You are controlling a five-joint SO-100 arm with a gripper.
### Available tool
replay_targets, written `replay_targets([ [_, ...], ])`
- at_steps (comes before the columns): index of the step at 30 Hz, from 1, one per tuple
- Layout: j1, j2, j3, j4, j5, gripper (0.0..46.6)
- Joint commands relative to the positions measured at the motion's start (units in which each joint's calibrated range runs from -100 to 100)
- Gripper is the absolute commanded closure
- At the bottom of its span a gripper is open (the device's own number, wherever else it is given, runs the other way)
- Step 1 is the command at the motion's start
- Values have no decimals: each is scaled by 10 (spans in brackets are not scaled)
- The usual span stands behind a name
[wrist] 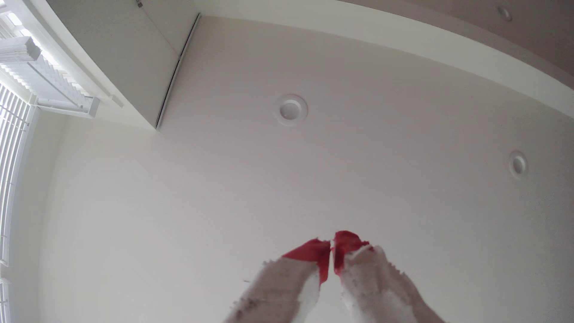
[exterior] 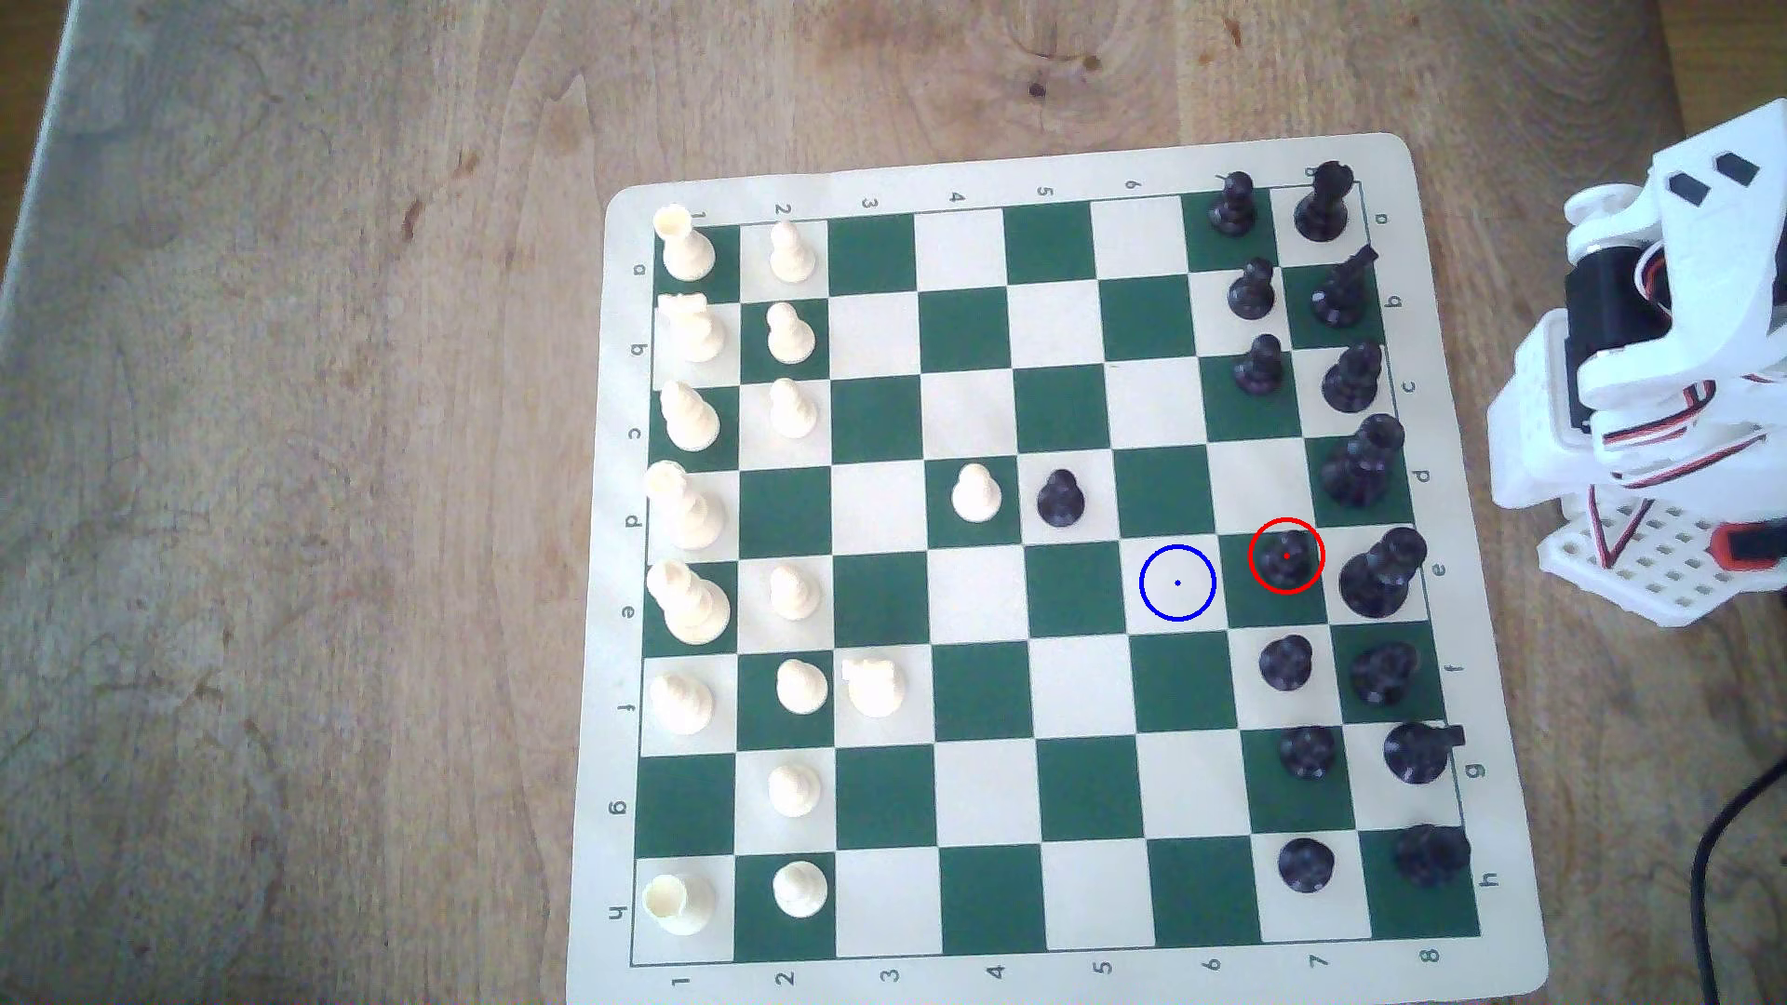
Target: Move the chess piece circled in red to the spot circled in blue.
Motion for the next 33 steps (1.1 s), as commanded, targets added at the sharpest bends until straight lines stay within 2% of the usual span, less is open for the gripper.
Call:
replay_targets([
  [1,1,1,12,-8,1,464],
  [4,7,1,12,21,1,464],
  [8,22,1,12,171,1,464],
  [10,60,1,12,334,1,464],
  [14,69,1,11,547,-2,464],
  [17,72,1,-10,642,-2,464],
  [21,75,2,-98,881,-3,464],
  [22,91,2,-168,1013,0,463],
  [25,96,3,-243,1177,-3,464],
  [28,79,3,-326,1398,-13,464],
  [30,73,3,-355,1485,-12,451],
  [33,47,22,-396,1618,-13,459],
])
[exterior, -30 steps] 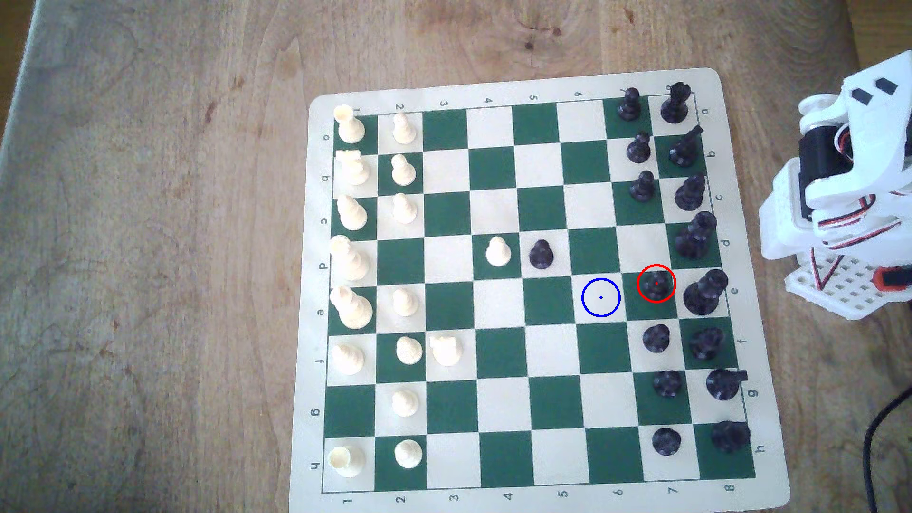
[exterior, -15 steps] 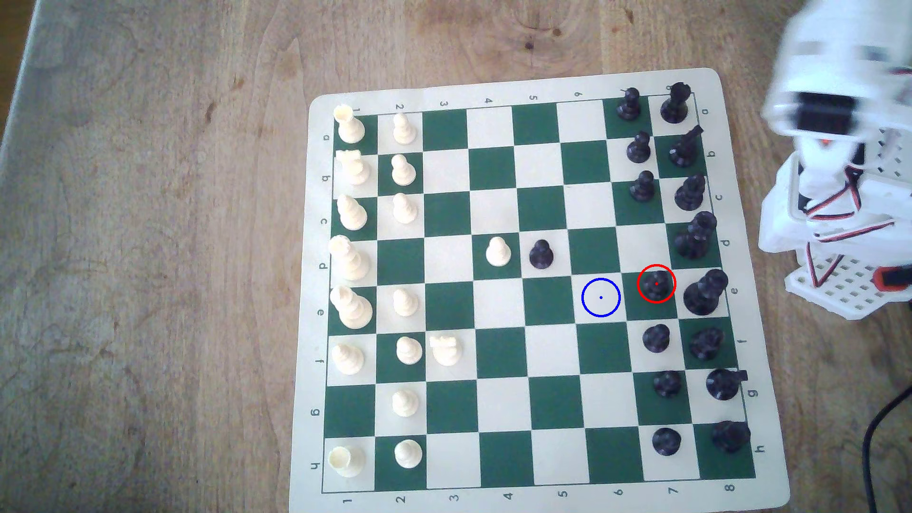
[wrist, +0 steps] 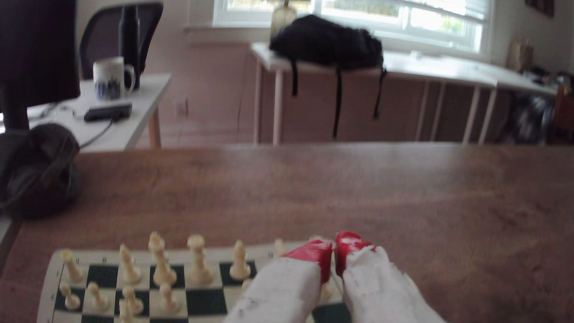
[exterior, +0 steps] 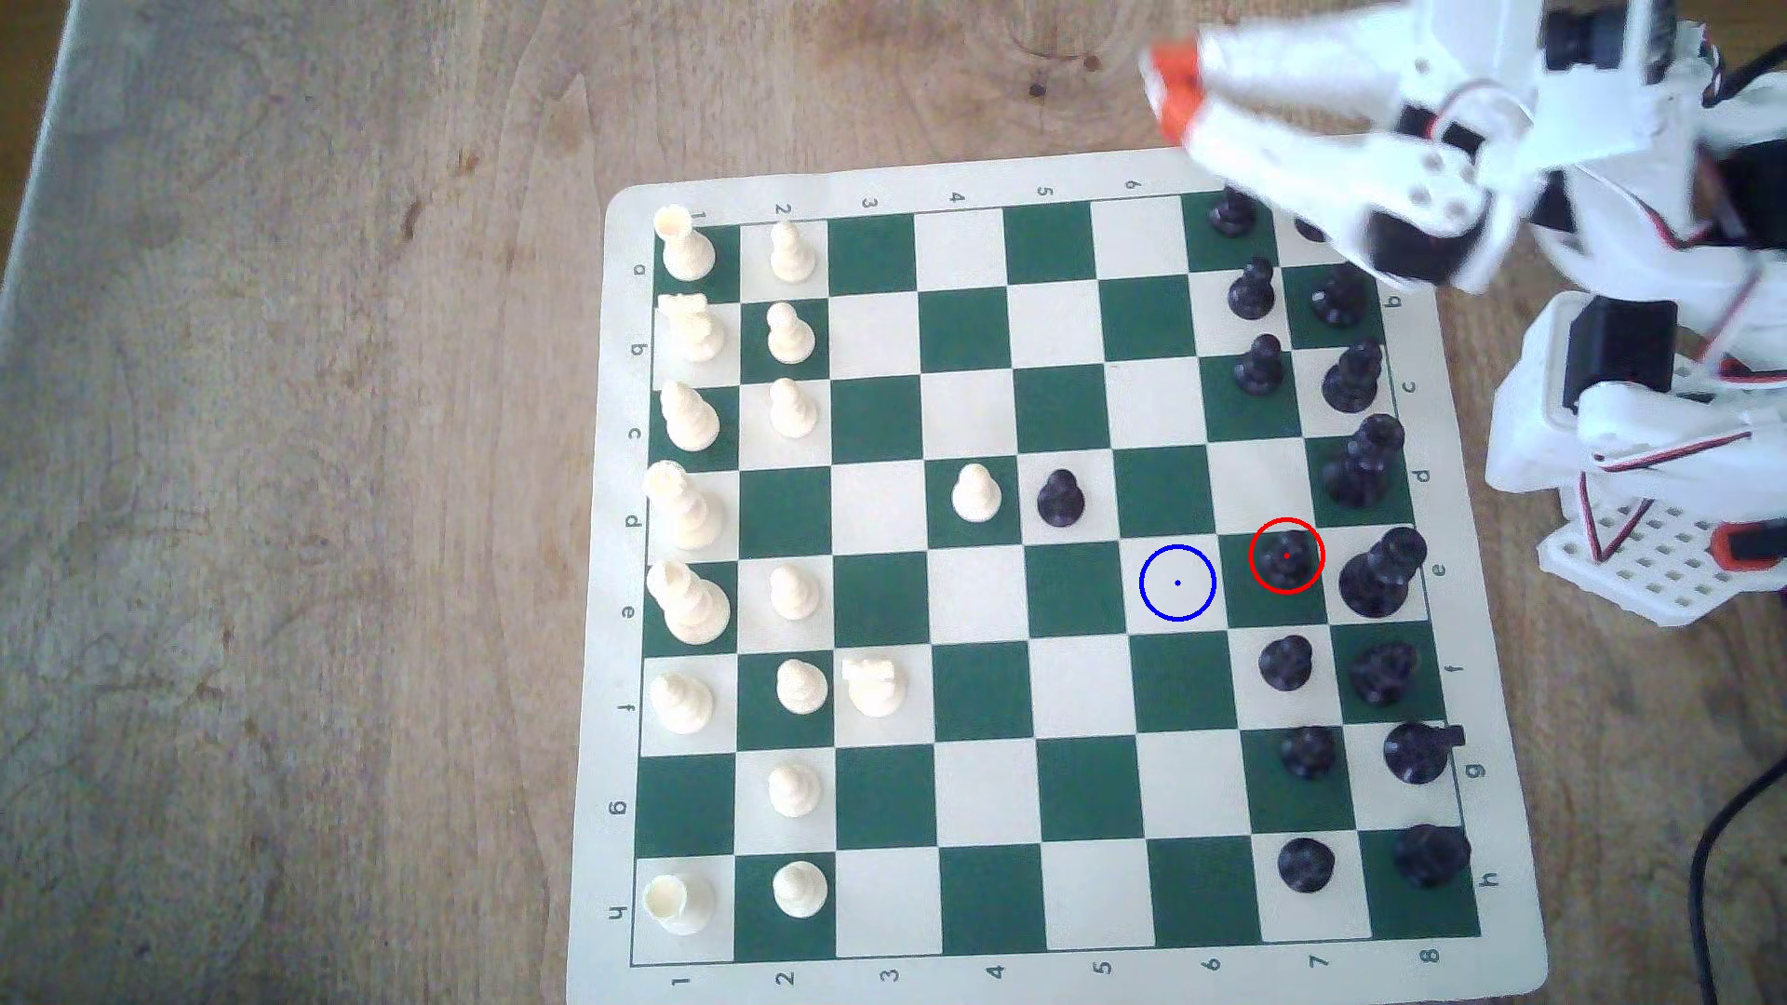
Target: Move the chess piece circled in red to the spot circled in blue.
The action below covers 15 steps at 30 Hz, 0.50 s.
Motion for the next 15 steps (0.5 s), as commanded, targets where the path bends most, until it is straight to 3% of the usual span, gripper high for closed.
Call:
replay_targets([
  [1,-37,33,-114,227,-5,462],
  [3,-82,46,-127,320,-26,448],
  [10,-174,113,-103,414,-96,391],
  [15,-223,130,-43,396,-119,336],
])
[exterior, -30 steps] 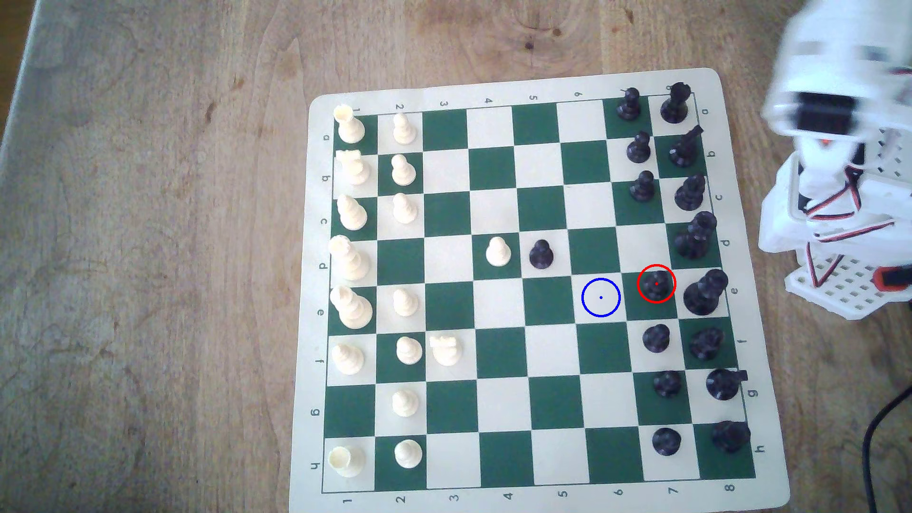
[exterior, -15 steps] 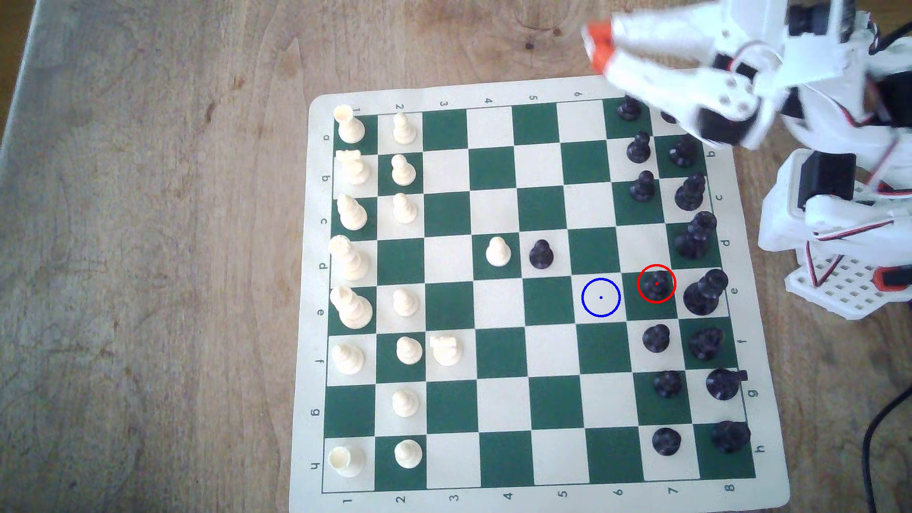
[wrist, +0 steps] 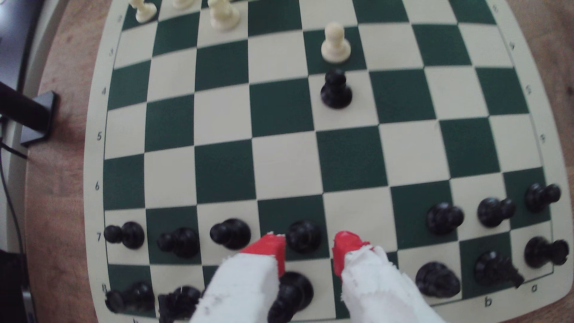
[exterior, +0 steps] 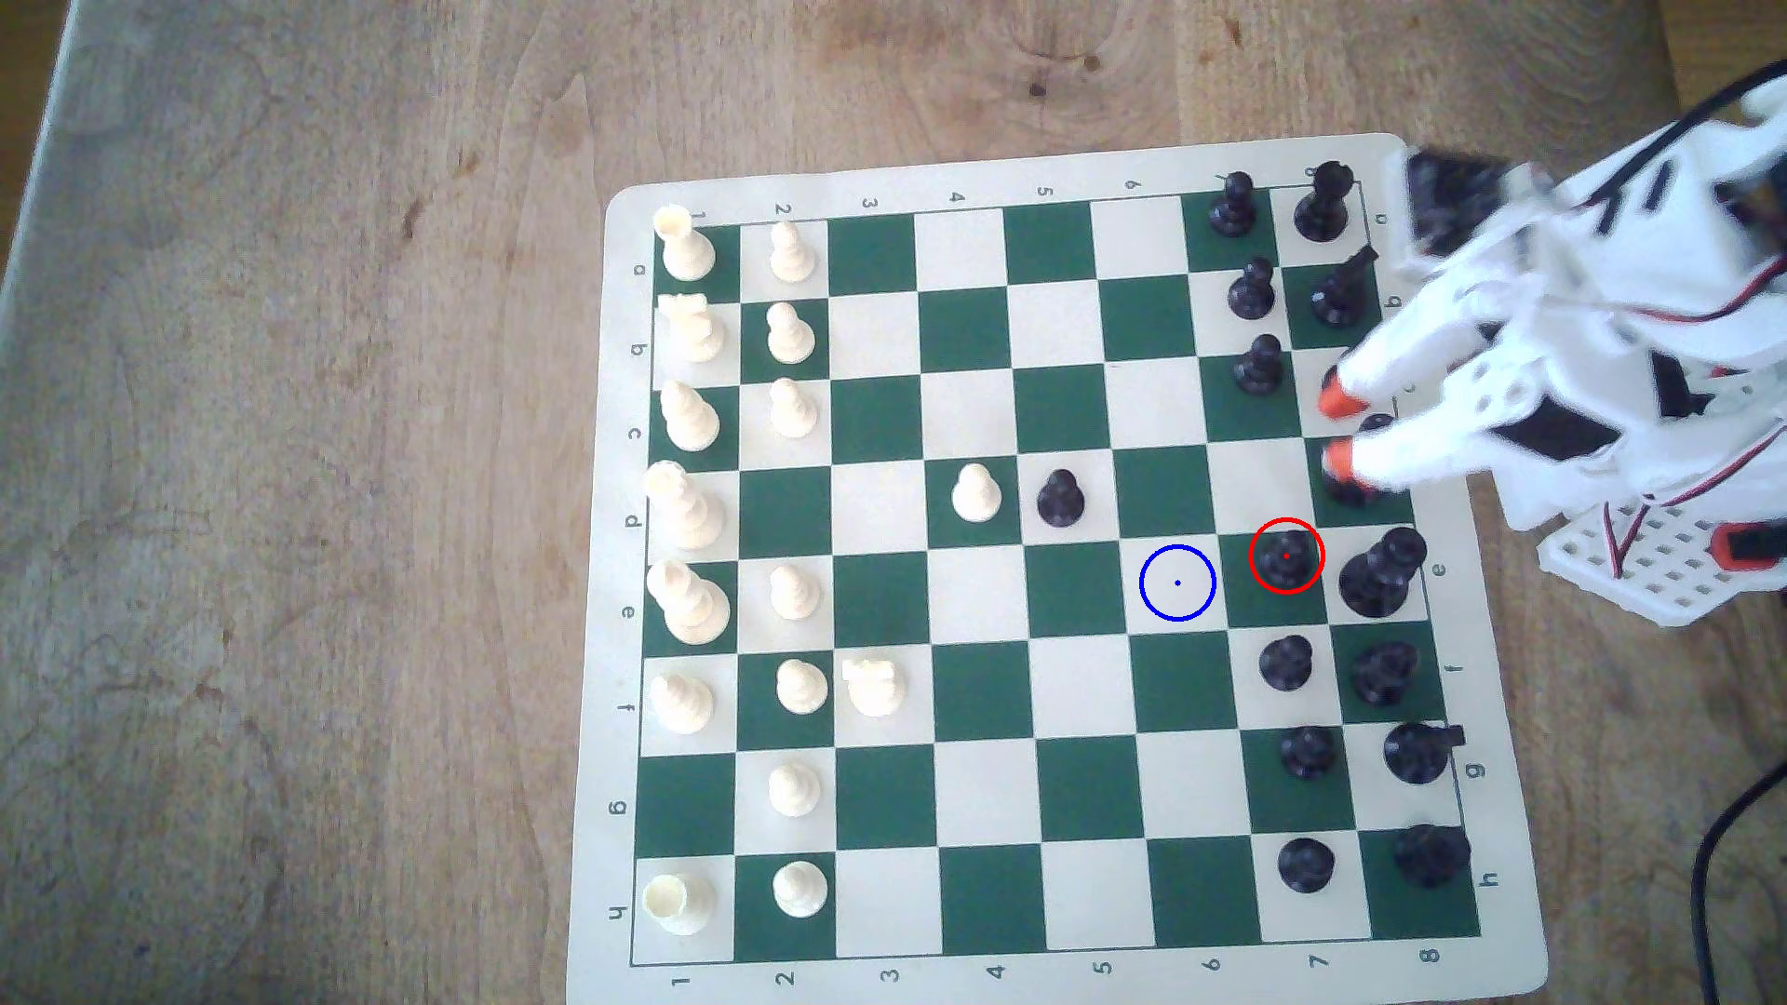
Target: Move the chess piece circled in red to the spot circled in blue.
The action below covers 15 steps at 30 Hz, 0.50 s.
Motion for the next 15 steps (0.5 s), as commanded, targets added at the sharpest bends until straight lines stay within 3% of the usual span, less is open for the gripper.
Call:
replay_targets([
  [1,-42,14,18,-19,-16,329],
  [8,-51,130,14,-47,-11,341],
  [15,-62,207,32,-86,1,324],
])
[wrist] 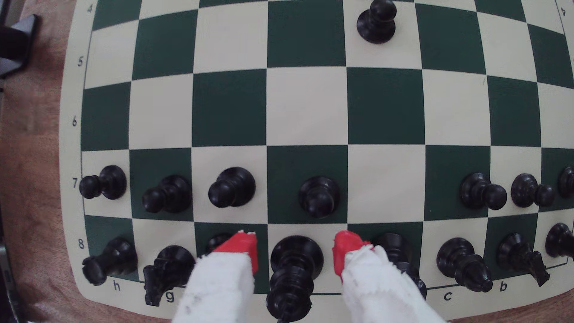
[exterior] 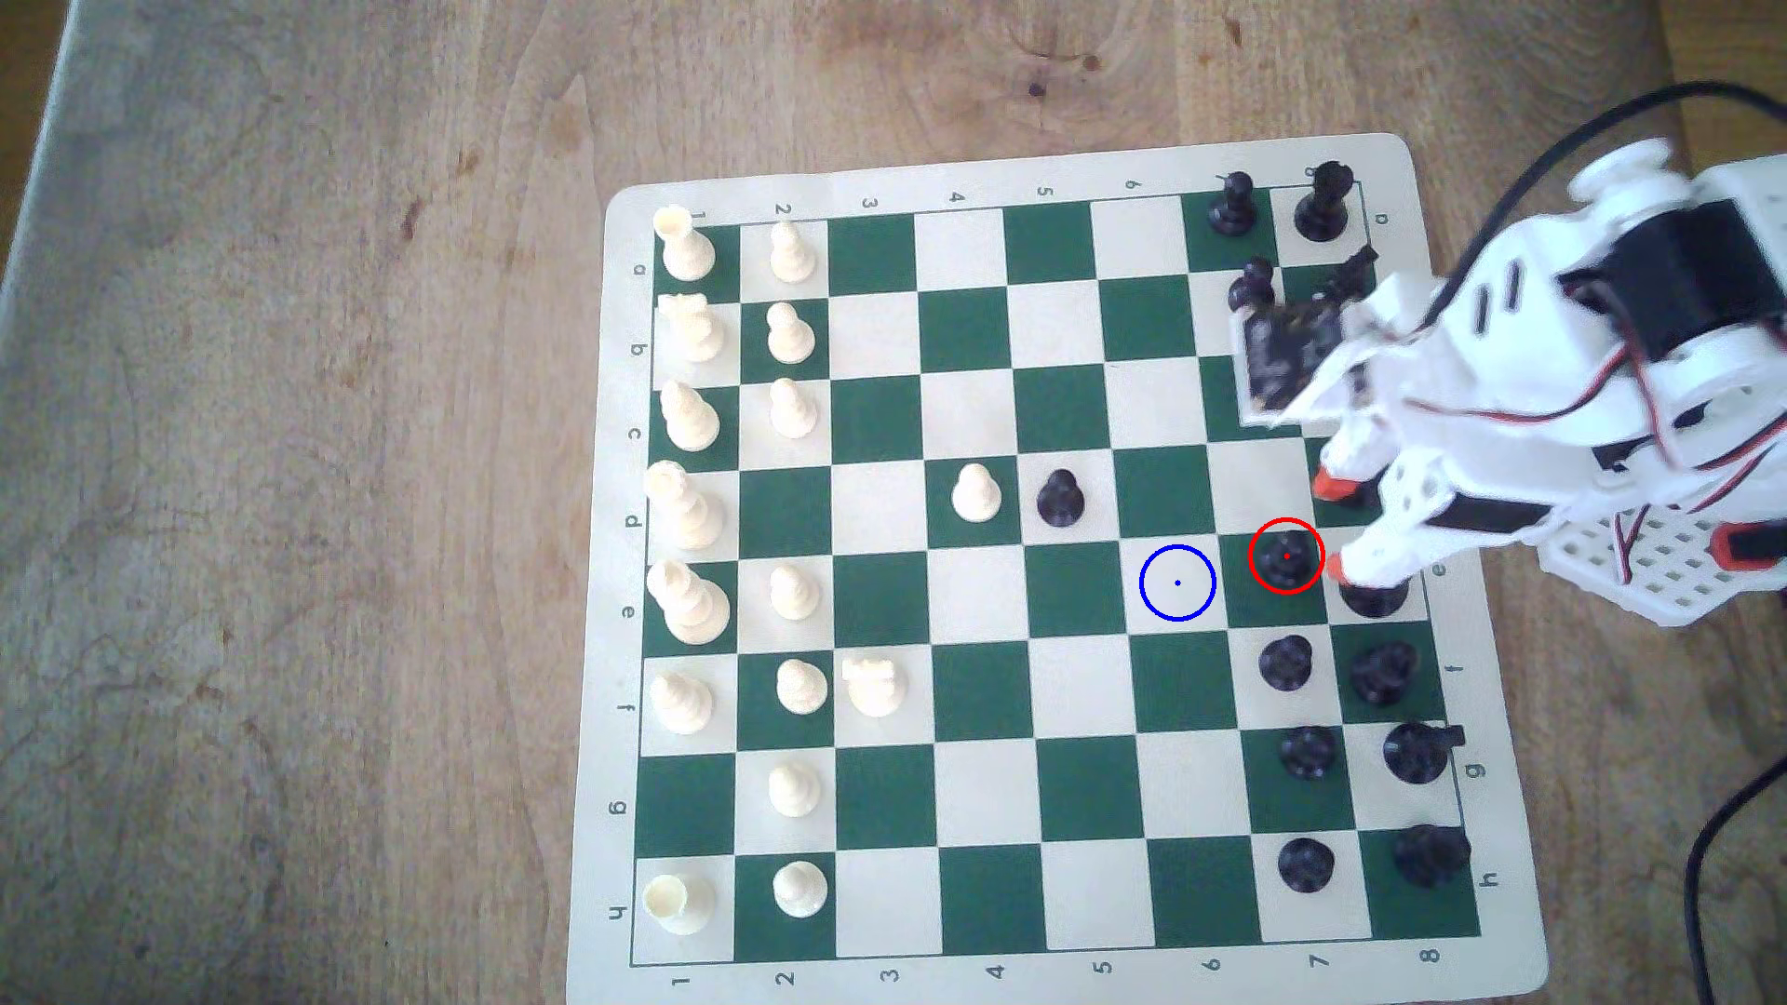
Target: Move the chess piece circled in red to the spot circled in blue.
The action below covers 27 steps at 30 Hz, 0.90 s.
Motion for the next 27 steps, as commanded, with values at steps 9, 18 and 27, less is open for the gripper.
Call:
replay_targets([
  [9,3,72,22,-69,27,325],
  [18,24,105,30,-113,44,332],
  [27,23,149,31,-145,51,348],
])
